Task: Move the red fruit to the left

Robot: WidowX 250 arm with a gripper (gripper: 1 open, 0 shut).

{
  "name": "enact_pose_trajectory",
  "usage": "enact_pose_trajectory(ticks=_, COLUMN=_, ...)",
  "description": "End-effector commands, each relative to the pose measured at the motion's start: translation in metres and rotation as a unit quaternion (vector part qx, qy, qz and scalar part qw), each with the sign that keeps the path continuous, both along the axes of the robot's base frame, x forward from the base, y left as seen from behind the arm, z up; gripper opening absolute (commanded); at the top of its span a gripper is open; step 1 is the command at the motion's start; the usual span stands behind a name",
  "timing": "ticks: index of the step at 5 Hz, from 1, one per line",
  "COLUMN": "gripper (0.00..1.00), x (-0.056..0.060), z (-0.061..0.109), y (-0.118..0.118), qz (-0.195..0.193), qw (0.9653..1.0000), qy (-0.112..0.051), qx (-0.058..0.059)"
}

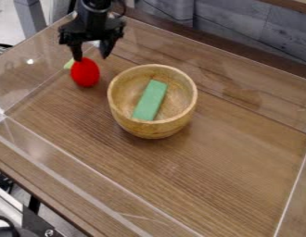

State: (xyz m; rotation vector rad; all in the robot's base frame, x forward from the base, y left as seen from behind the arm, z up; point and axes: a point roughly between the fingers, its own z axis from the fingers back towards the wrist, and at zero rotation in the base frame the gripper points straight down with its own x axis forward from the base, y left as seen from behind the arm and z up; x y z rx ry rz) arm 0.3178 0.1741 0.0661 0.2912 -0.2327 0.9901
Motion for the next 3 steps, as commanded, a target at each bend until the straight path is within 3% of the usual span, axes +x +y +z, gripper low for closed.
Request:
enact_pose_trajectory(ticks=1, gripper=0.00, x=0.0116, z=0.0263, y=0.0100, qz=-0.014, qw=0.9997, qy=-0.020, qx=-0.004)
enact_pose_trajectory(ticks=2, gripper=1.00, x=0.0156, z=0.0292, y=0.0062, qz=-0.019, qw=0.9995, qy=-0.017, qx=-0.016)
enact_pose_trajectory(ticks=3, gripper=1.00, x=0.0199, z=0.0324, y=0.0030, qz=-0.024, qw=0.9992, qy=-0.014, qx=-0.027)
